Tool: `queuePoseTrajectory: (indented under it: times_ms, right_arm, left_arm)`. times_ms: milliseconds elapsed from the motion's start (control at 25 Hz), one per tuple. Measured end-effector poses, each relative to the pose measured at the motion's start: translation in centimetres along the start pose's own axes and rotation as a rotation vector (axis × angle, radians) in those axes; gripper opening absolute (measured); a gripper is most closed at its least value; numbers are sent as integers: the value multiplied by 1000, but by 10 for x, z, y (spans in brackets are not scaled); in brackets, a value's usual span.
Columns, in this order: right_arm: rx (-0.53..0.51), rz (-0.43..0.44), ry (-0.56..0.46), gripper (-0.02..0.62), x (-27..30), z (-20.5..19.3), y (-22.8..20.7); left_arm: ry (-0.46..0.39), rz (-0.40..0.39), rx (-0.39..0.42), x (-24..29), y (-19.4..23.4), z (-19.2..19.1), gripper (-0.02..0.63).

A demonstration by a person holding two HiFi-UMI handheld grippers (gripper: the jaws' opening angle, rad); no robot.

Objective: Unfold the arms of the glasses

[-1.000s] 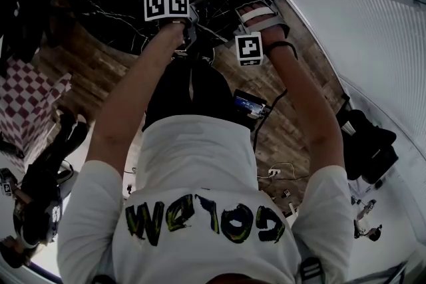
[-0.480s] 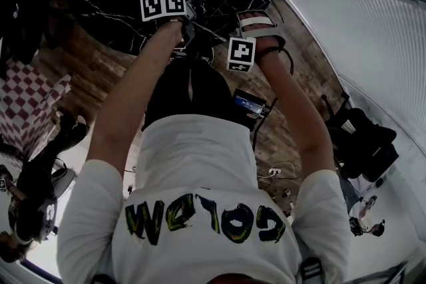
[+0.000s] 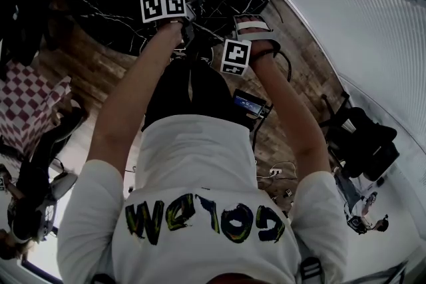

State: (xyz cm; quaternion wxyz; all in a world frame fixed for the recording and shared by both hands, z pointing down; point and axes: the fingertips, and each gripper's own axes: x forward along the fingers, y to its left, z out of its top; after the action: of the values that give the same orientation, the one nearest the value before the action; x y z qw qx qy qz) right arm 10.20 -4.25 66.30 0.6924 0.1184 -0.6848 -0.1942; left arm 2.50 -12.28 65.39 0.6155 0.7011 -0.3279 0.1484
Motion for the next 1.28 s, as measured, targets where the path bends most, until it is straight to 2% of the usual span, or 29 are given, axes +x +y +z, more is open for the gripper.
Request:
queuePoseTrajectory:
  times_ms: [600, 920, 1280]
  right_arm:
    - [46, 14, -1, 17, 9, 0, 0]
    - [76, 23, -29, 73, 8, 1, -1]
    - [129, 57, -65, 124, 0, 2, -2]
  left_arm:
    - [27, -49, 28, 1, -7, -6, 14]
    - [30, -62, 62, 0, -10, -7, 63]
    - [19, -72, 82, -9, -18, -4, 83]
